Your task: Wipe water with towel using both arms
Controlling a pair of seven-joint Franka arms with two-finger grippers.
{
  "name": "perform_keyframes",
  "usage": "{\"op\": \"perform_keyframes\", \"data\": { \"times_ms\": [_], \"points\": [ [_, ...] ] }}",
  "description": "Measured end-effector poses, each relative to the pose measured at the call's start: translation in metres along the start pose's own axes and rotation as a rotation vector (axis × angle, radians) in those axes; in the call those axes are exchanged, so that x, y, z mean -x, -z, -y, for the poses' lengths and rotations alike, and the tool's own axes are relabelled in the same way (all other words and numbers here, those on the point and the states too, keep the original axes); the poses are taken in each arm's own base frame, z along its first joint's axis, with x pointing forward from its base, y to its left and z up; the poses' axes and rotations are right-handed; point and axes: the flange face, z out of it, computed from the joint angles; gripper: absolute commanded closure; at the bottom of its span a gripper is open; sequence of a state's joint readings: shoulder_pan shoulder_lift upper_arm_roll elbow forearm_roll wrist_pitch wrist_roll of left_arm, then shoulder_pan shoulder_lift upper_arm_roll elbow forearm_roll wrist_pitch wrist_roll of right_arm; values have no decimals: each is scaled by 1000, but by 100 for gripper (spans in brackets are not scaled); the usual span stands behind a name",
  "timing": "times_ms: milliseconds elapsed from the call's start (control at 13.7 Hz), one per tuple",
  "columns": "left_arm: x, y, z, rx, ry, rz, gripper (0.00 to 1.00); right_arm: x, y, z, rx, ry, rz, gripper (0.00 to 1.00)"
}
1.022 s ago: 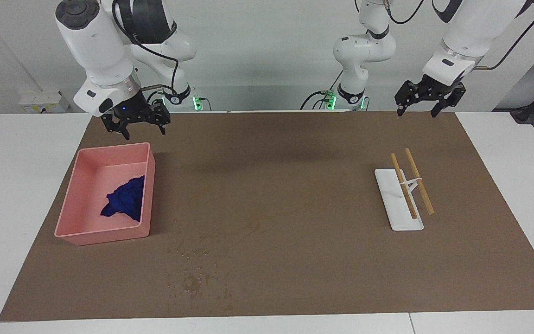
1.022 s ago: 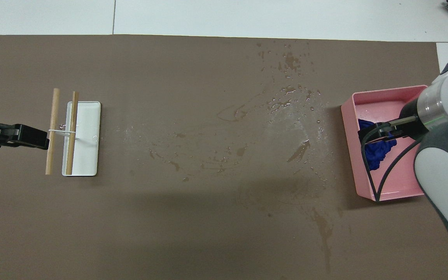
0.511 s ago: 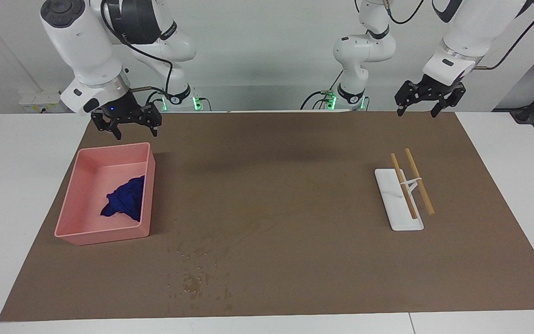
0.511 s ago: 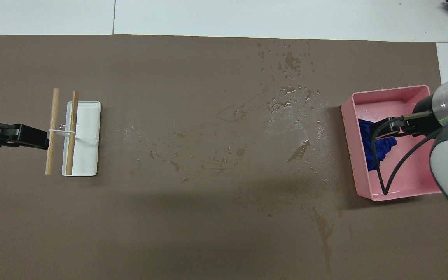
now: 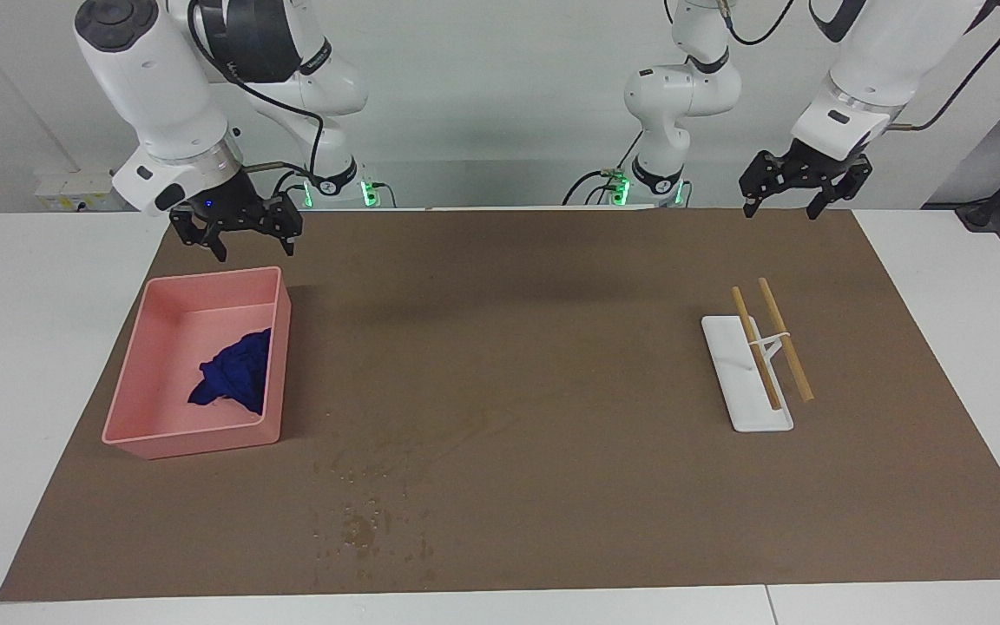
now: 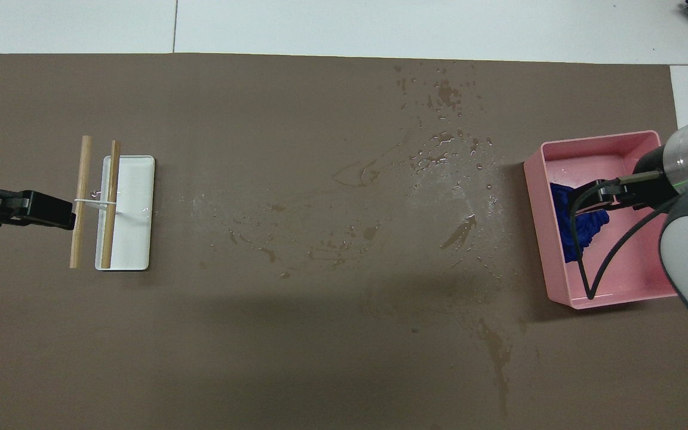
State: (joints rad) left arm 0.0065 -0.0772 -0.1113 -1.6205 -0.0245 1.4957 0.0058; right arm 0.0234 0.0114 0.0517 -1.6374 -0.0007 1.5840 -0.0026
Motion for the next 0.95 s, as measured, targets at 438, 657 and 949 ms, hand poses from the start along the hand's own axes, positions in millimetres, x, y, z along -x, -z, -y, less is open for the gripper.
{"op": "perform_keyframes", "data": {
  "times_ms": [438, 657, 949],
  "points": [
    [0, 0, 0, 0, 0, 0, 0, 0, 0, -13, -1, -24, 0, 0],
    [0, 0, 0, 0, 0, 0, 0, 0, 0, -13, -1, -25, -1, 0],
    [0, 0, 0, 0, 0, 0, 0, 0, 1, -14, -1, -26, -2, 0]
  ]
}}
